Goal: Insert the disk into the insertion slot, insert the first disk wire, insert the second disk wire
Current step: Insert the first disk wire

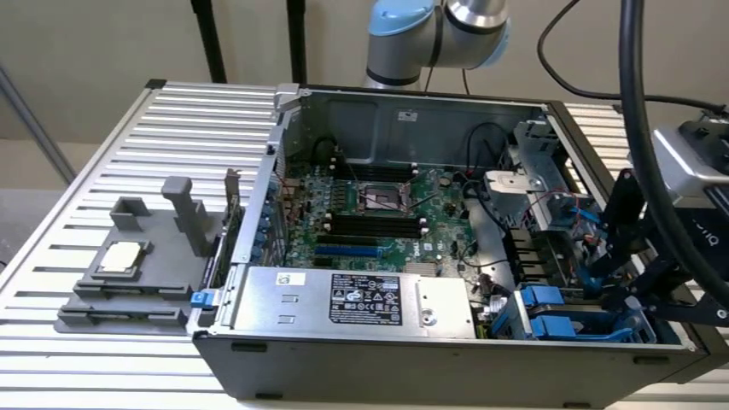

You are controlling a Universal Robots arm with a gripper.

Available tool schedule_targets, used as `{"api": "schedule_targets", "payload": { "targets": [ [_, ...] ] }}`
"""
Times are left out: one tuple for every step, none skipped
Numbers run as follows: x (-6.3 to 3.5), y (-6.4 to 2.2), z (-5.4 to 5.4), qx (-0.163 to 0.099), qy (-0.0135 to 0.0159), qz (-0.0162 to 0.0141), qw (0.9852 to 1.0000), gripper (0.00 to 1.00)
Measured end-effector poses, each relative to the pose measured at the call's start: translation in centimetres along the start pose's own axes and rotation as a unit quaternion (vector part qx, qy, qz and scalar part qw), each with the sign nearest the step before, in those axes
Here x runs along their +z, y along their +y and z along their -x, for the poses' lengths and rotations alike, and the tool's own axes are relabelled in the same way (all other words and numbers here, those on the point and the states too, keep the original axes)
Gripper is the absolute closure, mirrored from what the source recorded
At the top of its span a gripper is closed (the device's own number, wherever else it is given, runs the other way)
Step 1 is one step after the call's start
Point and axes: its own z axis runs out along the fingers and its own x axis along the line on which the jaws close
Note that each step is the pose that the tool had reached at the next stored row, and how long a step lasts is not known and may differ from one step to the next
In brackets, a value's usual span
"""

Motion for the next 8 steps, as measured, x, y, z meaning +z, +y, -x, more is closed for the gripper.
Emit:
{"api": "schedule_targets", "payload": {
  "targets": [
    [-0.03, -0.26, -0.1, 0.0, -0.0003, 0.0015, 1.0, 0.61],
    [-0.06, -0.51, -0.2, 0.0, -0.0008, 0.0023, 1.0, 0.61],
    [-0.09, -0.79, -0.3, 0.0, -0.0017, 0.0026, 1.0, 0.61],
    [-0.11, -1.02, -0.3, 0.0, -0.0028, 0.0027, 1.0, 0.61],
    [-0.13, -1.21, -0.4, 0.0, -0.0042, 0.0027, 1.0, 0.61],
    [-0.15, -1.34, -0.4, 0.0, -0.006, 0.0026, 1.0, 0.61],
    [-0.15, -1.43, -0.5, -0.001, -0.0088, 0.0024, 1.0, 0.61],
    [-0.15, -1.49, -0.5, -0.002, -0.0121, 0.0022, 0.9999, 0.61]
  ]
}}
